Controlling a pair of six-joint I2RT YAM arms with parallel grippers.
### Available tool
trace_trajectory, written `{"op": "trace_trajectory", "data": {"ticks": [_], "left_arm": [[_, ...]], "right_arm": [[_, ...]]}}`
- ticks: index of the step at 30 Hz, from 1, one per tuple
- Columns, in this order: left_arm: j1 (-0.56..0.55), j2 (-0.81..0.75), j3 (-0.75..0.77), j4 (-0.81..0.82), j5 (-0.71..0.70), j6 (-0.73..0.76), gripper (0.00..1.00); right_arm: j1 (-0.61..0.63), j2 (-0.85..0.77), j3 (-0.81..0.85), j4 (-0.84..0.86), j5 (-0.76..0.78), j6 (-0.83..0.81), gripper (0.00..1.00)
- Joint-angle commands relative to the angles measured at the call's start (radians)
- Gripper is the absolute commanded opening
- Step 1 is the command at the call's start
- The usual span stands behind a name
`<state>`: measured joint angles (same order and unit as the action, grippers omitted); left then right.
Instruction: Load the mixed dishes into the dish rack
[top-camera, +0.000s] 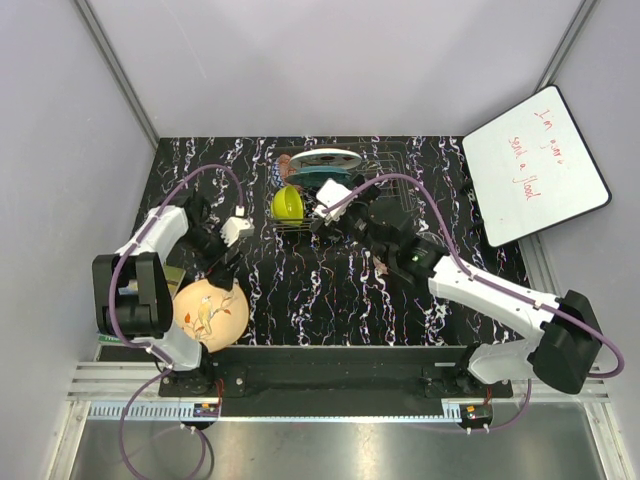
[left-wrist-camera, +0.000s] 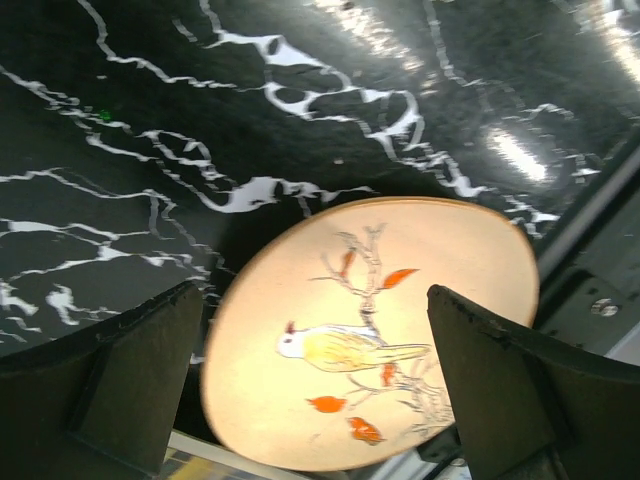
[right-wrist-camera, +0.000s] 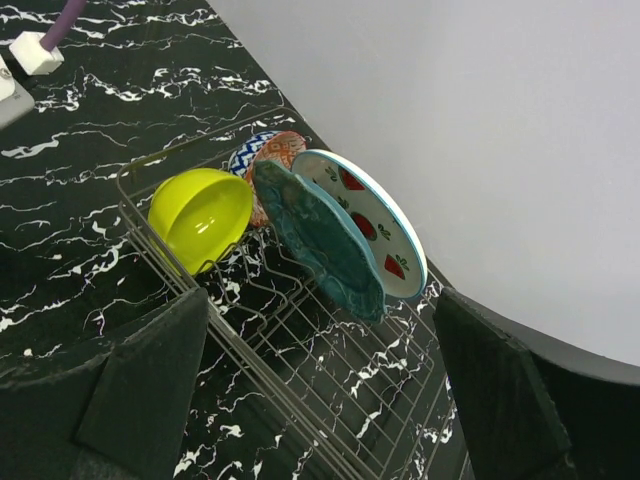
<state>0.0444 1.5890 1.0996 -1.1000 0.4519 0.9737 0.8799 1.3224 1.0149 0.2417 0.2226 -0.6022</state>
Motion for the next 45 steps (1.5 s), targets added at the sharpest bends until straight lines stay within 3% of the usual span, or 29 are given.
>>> {"op": "trace_trajectory", "data": {"ticks": [1, 15, 22, 29, 35, 36, 37, 45], "left_arm": [[0.017, 0.032, 0.032, 0.074, -0.037, 0.083, 0.99], [0.035, 0.134, -0.03, 0.112, -0.174, 0.178, 0.96], [0.035, 0.166, -0.053, 0.06, -0.228, 0.209, 0.89], [0.035, 0.198, -0.009, 0.028, -0.205, 0.215, 0.61], [0.035, 0.184, 0.029, -0.017, -0.183, 0.212, 0.23], [0.035, 0.171, 0.034, -0.024, -0.18, 0.209, 0.15], [0.032, 0.163, 0.04, -0.03, -0.168, 0.2, 0.0], [-0.027, 0.028, 0.149, -0.118, -0.085, 0.146, 0.0]], "right_arm": [[0.01, -0.058, 0.001, -0.021, 0.034, 0.028, 1.0], [0.027, -0.063, 0.016, -0.055, 0.057, 0.025, 1.0], [0.036, -0.066, 0.01, -0.053, 0.058, 0.019, 1.0], [0.045, -0.063, 0.011, -0.056, 0.063, 0.012, 1.0], [0.048, -0.061, 0.007, -0.058, 0.069, 0.009, 1.0], [0.051, -0.063, 0.005, -0.058, 0.067, 0.009, 1.0], [0.05, -0.061, 0.002, -0.058, 0.067, 0.009, 1.0], [0.053, -0.075, -0.012, -0.047, 0.067, -0.001, 1.0]]}}
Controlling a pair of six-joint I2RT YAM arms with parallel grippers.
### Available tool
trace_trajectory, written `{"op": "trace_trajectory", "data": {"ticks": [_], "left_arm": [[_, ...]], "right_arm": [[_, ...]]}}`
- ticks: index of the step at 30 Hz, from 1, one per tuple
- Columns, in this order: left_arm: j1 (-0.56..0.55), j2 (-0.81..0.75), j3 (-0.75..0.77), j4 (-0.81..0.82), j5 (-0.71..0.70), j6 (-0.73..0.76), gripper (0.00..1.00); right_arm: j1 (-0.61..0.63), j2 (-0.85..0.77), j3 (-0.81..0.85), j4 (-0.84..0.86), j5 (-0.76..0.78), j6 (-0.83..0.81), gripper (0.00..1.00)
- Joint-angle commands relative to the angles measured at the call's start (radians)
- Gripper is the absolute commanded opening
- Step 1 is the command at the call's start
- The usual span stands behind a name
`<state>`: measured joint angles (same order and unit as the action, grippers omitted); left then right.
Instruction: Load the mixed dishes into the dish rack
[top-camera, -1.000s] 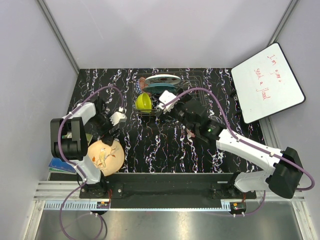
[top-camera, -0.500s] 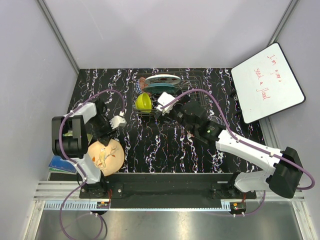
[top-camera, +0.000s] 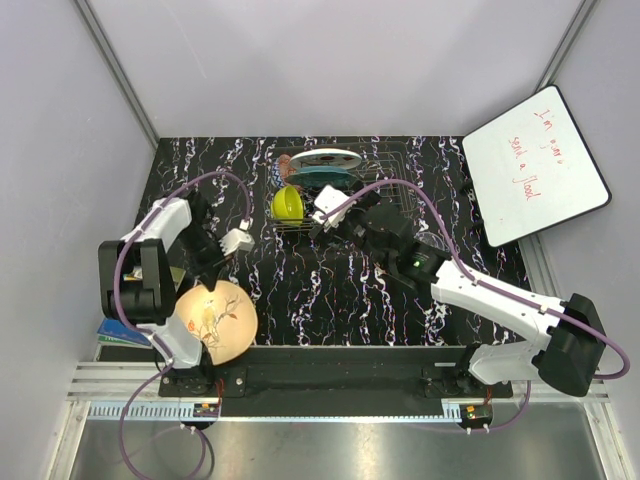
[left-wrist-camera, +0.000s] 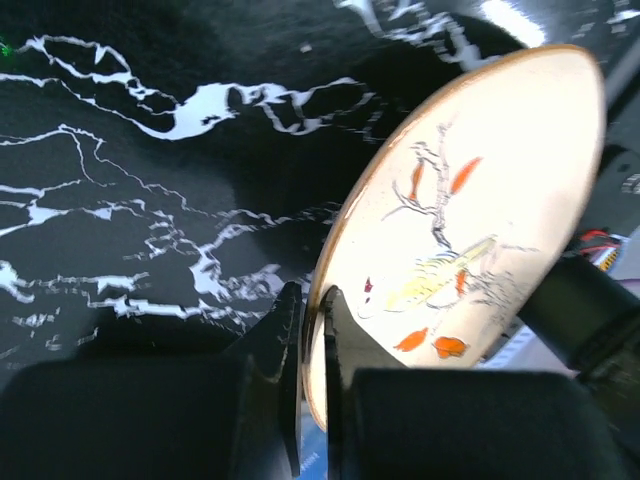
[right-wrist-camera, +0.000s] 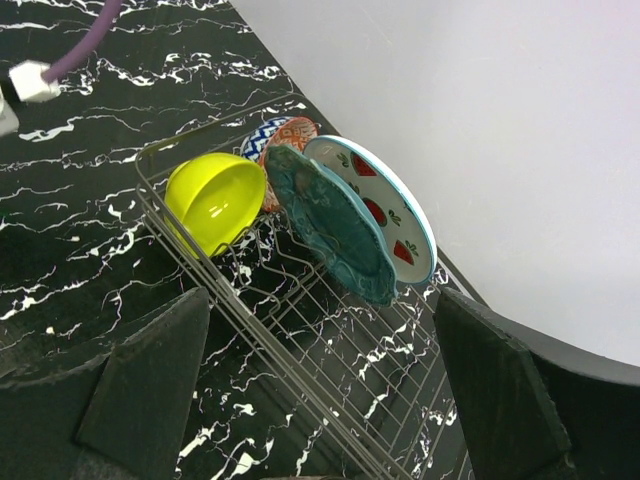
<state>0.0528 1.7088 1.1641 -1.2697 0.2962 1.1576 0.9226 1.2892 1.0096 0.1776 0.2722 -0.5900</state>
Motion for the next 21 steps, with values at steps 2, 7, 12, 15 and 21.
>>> {"op": "trace_trajectory", "data": {"ticks": [2, 7, 12, 15, 21], "left_arm": [[-0.044, -0.11, 0.147, 0.017, 0.092, -0.061, 0.0], [-0.048, -0.146, 0.267, -0.014, 0.144, -0.107, 0.0], [-0.047, -0.178, 0.365, -0.052, 0.187, -0.133, 0.0], [-0.08, -0.183, 0.466, -0.121, 0.233, -0.127, 0.0], [-0.139, -0.193, 0.666, -0.276, 0.32, -0.087, 0.0]], "right_arm": [[0.01, -0.044, -0.008, 0.022, 0.021, -0.013, 1.0], [0.012, -0.057, -0.016, 0.02, 0.018, 0.001, 1.0], [0.01, -0.102, -0.045, 0.031, -0.048, 0.071, 1.0], [0.012, -0.133, -0.066, 0.065, -0.158, 0.165, 1.0], [0.01, -0.103, -0.059, 0.125, -0.402, 0.305, 1.0]]}}
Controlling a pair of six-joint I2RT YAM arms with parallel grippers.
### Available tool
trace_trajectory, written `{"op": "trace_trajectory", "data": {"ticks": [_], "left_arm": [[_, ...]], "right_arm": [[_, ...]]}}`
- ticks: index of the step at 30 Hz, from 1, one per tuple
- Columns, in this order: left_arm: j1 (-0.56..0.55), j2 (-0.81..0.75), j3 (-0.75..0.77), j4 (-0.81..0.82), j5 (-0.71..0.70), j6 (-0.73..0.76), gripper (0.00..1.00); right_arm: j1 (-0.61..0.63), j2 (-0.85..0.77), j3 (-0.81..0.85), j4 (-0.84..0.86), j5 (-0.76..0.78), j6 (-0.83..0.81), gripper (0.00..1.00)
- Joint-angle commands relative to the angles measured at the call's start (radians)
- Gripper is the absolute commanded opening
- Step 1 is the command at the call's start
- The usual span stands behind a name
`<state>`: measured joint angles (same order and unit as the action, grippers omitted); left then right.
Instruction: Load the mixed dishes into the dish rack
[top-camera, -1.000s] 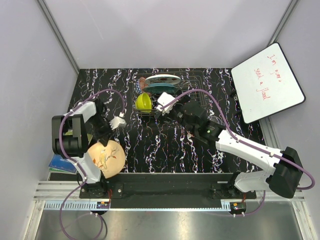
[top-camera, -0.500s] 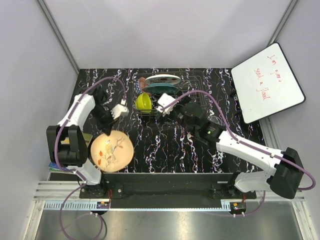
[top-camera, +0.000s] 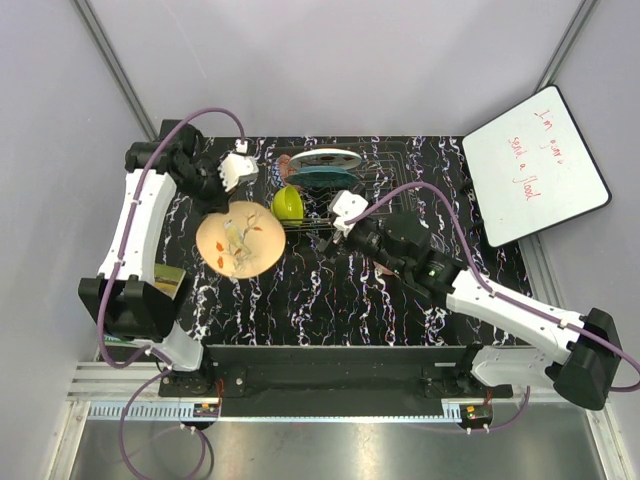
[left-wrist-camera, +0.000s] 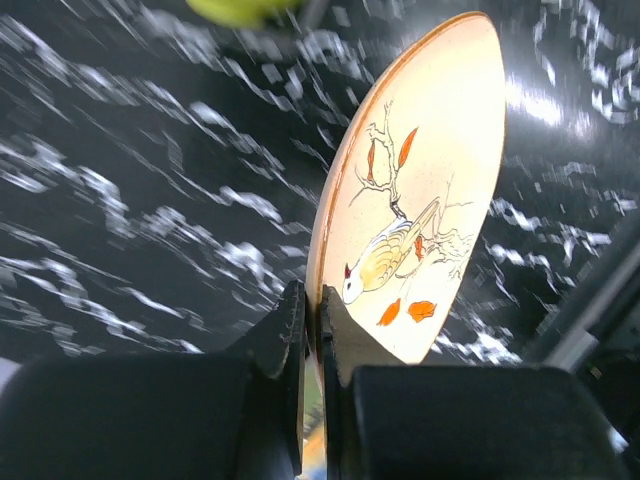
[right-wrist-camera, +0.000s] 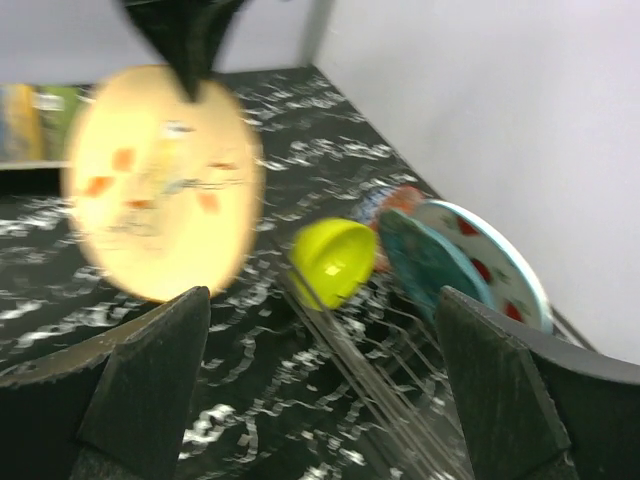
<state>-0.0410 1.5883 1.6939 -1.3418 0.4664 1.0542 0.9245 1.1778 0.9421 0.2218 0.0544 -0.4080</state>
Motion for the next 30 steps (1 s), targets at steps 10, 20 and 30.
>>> {"op": "trace_trajectory", "data": {"ticks": [10, 20, 30], "left_arm": [[-0.263, -0.082, 0.23, -0.203, 0.081, 0.001, 0.0], [-0.388, -0.034, 0.325, -0.203, 0.071, -0.025, 0.0], [-0.431, -0.044, 0.32, -0.186, 0.061, -0.06, 0.0]], "right_arm": [[0.002, 0.029, 0.066, 0.037, -0.318, 0.071, 1.0], [-0.024, 0.029, 0.014, 0.063, -0.307, 0.087, 1.0], [-0.102, 0.081, -0.028, 0.165, -0.33, 0.159, 0.99]]}}
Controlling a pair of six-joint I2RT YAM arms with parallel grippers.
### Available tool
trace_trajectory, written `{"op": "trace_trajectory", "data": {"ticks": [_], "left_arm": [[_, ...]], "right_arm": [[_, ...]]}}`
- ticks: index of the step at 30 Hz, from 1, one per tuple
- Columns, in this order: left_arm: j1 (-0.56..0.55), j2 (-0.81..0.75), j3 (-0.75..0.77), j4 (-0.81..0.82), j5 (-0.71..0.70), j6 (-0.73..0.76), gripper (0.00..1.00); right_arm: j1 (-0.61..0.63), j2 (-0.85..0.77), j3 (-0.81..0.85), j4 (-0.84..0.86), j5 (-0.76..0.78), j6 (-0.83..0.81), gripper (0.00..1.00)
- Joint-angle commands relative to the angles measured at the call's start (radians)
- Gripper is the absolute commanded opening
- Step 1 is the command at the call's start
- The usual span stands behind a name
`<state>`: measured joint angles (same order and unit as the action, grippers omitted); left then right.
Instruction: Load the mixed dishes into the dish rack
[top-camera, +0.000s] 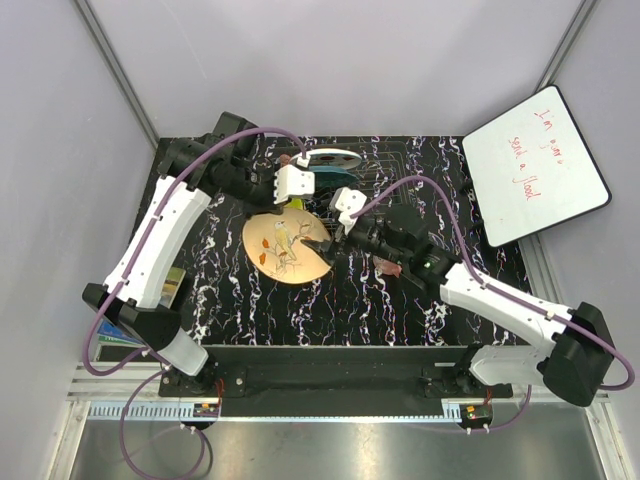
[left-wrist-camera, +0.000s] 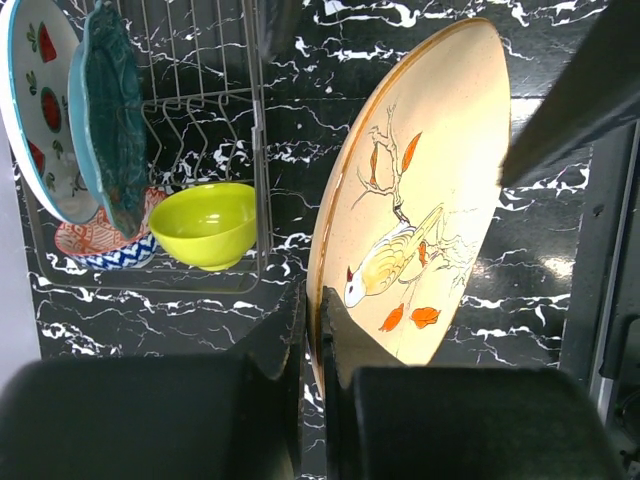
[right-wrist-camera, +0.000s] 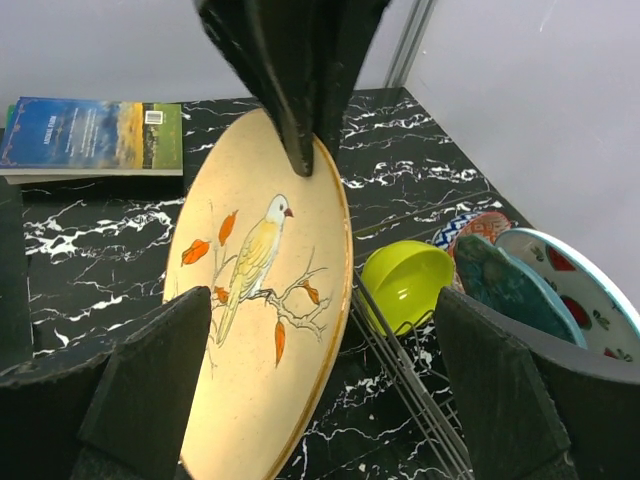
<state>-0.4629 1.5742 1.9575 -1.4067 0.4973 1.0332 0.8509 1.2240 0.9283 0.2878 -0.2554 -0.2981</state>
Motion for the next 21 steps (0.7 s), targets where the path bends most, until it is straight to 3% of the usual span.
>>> {"op": "trace_trajectory", "data": {"ticks": [1, 12, 15, 16, 17, 21], "left_arm": [[-0.016, -0.031, 0.055, -0.117, 0.026, -0.044, 0.0], [-0.049, -0.019, 0.05, -0.064, 0.004, -0.07, 0.0], [-0.051, -0.016, 0.046, -0.052, -0.002, -0.073, 0.0], [-0.051, -0.016, 0.038, -0.049, -0.005, -0.073, 0.0], [-0.051, -0.019, 0.031, -0.038, -0.006, -0.074, 0.0], [-0.051, -0.034, -0.025, 0.02, -0.034, -0.108, 0.0]], "right_arm": [[-0.033, 0.045, -0.014, 0.108, -0.027, 0.059, 0.97], [-0.049, 0.2, 0.047, 0.12, -0.154, 0.177, 0.54], [-0.049, 0.189, 0.038, 0.102, -0.157, 0.171, 0.31], [-0.049, 0.184, 0.037, 0.096, -0.15, 0.165, 0.13], [-0.05, 0.171, 0.035, 0.084, -0.147, 0.154, 0.04], [-0.058, 0.132, 0.023, 0.057, -0.104, 0.105, 0.0]]}}
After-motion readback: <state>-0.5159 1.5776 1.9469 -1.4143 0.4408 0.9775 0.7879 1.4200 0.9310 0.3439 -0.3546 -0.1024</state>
